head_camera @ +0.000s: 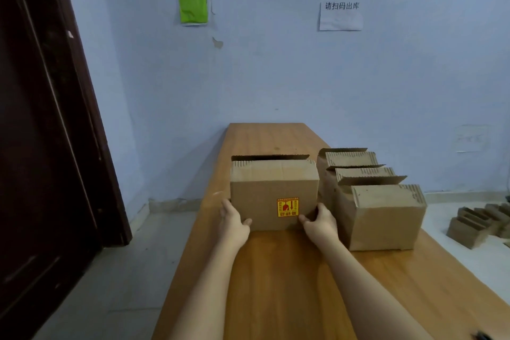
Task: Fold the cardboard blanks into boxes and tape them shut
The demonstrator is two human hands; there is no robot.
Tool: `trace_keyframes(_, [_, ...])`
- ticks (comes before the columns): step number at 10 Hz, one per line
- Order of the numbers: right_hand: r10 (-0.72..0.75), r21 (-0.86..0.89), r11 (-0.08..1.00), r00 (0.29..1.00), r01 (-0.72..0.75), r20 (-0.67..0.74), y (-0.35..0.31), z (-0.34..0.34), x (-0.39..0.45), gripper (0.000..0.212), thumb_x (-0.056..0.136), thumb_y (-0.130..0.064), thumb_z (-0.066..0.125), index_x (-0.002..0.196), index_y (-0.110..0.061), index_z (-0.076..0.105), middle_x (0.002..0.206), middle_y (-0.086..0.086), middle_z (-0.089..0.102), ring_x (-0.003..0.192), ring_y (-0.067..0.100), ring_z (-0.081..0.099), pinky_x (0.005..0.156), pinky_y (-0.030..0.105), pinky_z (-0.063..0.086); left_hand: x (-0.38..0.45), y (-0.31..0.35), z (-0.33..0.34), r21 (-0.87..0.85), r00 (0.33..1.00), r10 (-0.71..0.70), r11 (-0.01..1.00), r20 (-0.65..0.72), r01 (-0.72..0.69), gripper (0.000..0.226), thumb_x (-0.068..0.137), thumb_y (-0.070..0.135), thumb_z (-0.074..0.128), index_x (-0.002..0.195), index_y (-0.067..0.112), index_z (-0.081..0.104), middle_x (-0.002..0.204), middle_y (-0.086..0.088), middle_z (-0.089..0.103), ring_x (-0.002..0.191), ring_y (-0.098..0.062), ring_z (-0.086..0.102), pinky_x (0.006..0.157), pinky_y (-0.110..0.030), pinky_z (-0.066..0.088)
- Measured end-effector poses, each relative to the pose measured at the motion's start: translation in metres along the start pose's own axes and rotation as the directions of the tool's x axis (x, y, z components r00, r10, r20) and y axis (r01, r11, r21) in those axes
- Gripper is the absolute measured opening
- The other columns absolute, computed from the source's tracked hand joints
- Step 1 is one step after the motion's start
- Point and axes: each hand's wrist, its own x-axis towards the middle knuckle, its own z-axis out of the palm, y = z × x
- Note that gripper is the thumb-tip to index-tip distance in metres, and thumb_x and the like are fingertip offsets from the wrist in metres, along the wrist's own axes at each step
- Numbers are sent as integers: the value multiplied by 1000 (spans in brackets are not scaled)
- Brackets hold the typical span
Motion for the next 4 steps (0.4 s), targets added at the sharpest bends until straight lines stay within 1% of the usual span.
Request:
trace_keyframes(1, [16,16,1000,1000,-16,-12,1,7,12,50,92,-18,60,138,-12,41,135,11,53,128,31,48,102,43,43,14,1,5,-15,1000,2,1000,12,-2,80,94,19,55,148,10,-3,156,-9,13,134,-31,34,106,-39,36])
trace_keyframes(2, [35,29,999,999,-35,-10,1,11,15,51,94,-20,58,140,-13,38,136,11,51,128,30,47,102,43,43,19,1,7,-29,999,-29,999,32,30,81,95,18,54,149,10,-6,157,-9,9,139,-30,28,111,-40,31])
trace_keyframes(3, [49,31,998,999,-49,-7,3,19,8,57,97,-24,52,146,-14,25,144,9,44,131,30,44,104,43,41,11,-4,6,17,998,-13,1000,66,12,73,93,19,56,148,9,8,150,-11,30,131,-29,40,106,-37,38])
trace_keyframes(4, [67,-76,995,998,-66,16,2,22,-1,72,98,-27,44,152,-10,0,156,9,24,141,28,29,113,42,31,-2,-6,1,112,999,-12,994,36,8,72,93,23,54,148,8,10,148,-12,32,125,-29,46,100,-36,42])
